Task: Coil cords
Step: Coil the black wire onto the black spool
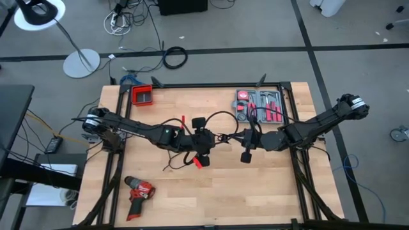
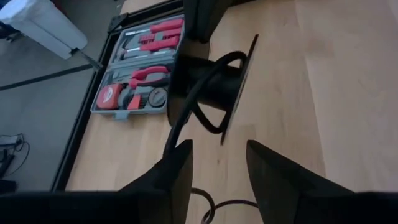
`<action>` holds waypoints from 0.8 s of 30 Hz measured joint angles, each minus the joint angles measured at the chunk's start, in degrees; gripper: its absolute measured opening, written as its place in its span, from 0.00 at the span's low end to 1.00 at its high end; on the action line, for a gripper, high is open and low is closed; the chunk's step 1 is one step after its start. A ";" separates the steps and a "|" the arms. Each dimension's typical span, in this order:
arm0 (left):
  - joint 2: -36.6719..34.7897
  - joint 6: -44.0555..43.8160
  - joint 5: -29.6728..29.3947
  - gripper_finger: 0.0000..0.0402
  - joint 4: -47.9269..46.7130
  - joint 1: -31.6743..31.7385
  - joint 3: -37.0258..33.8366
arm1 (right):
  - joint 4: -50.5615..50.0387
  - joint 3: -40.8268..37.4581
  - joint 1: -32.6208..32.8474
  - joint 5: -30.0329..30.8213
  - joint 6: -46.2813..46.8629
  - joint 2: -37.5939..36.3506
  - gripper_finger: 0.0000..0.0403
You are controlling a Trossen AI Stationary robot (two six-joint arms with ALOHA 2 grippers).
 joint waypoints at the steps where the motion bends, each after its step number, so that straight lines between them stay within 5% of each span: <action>1: 0.00 0.00 0.00 0.38 0.29 0.00 0.00 | 0.51 0.00 -0.12 0.00 -0.06 0.08 0.00; 11: 0.55 1.55 -1.58 0.37 5.59 0.00 -0.09 | 4.15 0.02 -0.51 -0.59 -1.97 0.94 0.00; 18: 1.09 1.62 -1.03 0.05 5.99 0.02 -0.13 | 4.14 0.02 -0.63 0.06 -2.17 0.98 0.00; 24: 1.09 1.53 -1.07 0.01 5.43 -0.02 -0.11 | 5.73 0.02 -0.19 -0.36 -2.50 0.98 0.10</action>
